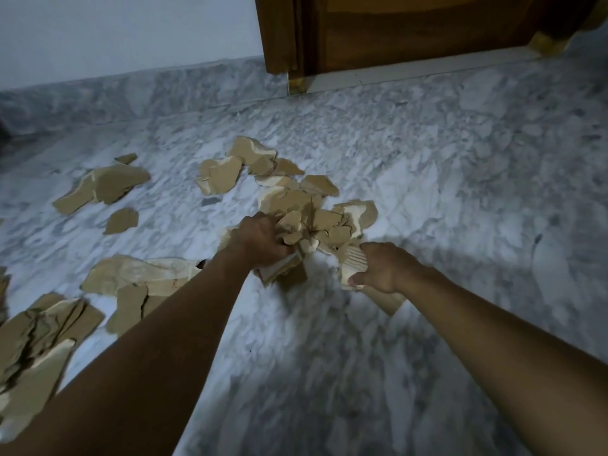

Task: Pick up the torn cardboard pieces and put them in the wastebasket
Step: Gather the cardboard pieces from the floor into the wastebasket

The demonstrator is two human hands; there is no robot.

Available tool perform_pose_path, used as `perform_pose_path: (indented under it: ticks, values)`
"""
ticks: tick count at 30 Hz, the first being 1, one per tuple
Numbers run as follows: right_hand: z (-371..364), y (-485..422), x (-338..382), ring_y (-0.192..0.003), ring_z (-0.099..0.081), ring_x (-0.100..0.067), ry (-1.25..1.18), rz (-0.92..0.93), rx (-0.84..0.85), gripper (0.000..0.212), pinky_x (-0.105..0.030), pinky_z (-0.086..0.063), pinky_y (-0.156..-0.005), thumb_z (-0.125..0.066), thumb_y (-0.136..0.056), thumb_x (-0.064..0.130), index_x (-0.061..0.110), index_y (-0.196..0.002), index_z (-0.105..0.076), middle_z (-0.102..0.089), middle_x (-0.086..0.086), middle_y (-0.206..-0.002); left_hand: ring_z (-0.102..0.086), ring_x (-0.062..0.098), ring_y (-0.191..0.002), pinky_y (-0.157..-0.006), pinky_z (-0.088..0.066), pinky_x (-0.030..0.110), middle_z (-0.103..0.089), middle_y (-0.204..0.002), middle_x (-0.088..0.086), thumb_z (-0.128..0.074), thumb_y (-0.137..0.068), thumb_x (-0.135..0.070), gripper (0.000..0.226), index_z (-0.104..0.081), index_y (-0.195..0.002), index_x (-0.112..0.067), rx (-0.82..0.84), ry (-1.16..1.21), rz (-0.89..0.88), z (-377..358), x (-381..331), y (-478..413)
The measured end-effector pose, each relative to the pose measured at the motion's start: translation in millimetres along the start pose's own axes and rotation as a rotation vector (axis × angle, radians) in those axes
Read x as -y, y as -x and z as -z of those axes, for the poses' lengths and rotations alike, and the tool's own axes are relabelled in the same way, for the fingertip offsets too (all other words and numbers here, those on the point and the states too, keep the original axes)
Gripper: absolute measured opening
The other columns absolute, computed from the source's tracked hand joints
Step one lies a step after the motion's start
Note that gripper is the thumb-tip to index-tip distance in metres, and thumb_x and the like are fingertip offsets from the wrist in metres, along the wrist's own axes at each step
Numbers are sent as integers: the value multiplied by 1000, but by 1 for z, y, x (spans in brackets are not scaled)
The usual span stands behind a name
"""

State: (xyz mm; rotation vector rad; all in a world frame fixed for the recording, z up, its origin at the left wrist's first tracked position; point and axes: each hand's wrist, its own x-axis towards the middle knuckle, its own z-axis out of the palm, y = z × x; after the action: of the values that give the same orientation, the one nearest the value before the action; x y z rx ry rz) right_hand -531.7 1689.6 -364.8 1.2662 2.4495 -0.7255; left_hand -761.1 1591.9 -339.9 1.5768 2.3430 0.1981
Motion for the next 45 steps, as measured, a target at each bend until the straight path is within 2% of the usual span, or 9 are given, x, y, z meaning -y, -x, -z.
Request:
perform_pose_path:
  ticks: [6, 12, 19, 22, 25, 29, 33, 36, 45]
  values:
    - [25, 3, 5, -107, -57, -18, -110, -16, 236, 80, -29, -48, -88, -82, -68, 58, 18, -131, -55, -60, 3, -126, -57, 21, -121, -98, -41, 26, -64, -127, -4, -68, -79, -51, 65, -51, -136, -25, 23, 251, 6, 16, 17, 16]
    - [25, -9, 66, -128, -52, -24, -313, 11, 148, 125, -38, -47, -105, -80, -35, 79, 20, -141, -49, -51, -1, -145, -58, 21, -99, -81, -39, 30, -64, -108, -4, -77, -79, -40, 46, -52, -116, -28, -122, 495, 156, 41, 56, 34]
    - [-35, -10, 140, -115, -57, -32, -84, 55, -195, 73, -34, -50, -82, -87, -68, 38, 14, -129, -55, -59, -10, -127, -66, 27, -84, -69, -52, 38, -65, -97, 8, -79, -81, -29, 59, -33, -116, -19, -103, 497, 270, 43, 98, 56]
    - [-34, -14, 138, -124, -55, -30, -194, 14, -34, 95, -33, -50, -87, -90, -67, 32, 14, -146, -39, -52, -9, -141, -69, 21, -87, -74, -55, 38, -72, -95, 3, -85, -63, -49, 56, -66, -106, -19, 19, 449, 305, 44, 114, 60]
    - [-13, -13, 123, -114, -56, -25, -101, 76, 167, 91, -32, -49, -86, -90, -66, 41, 14, -141, -46, -58, -6, -129, -69, 15, -85, -78, -53, 34, -76, -94, 4, -87, -61, -50, 49, -76, -97, -18, 164, 427, 293, 47, 116, 54]
    - [28, -15, 93, -123, -52, -28, 29, 80, 186, 99, -33, -47, -95, -83, -68, 57, 13, -145, -41, -51, -8, -142, -70, 24, -95, -86, -56, 42, -75, -97, 3, -87, -58, -51, 51, -76, -98, -21, 301, 328, 181, 56, 90, 28]
    - [67, -18, 63, -122, -55, -26, 143, 68, -2, 87, -31, -47, -95, -81, -72, 51, 18, -144, -45, -54, -6, -140, -48, 28, -127, -107, -42, 38, -49, -136, 2, -84, -68, -47, 66, -62, -127, -27, 252, 25, 59, 44, 56, -4]
    - [62, -11, 46, -118, -58, -26, 202, 17, -54, 77, -34, -49, -95, -80, -77, 43, 22, -143, -45, -58, -5, -135, -59, 26, -112, -97, -49, 37, -61, -123, 3, -82, -63, -46, 61, -65, -118, -27, 231, 16, 67, 27, 48, -14]
    - [51, -13, 21, -123, -54, -25, 82, -74, 255, 90, -34, -47, -100, -78, -76, 56, 15, -146, -40, -51, -5, -143, -48, 28, -118, -93, -38, 51, -49, -125, 1, -71, -69, -66, 80, -40, -132, -30, 118, -184, 141, 14, 46, 5]
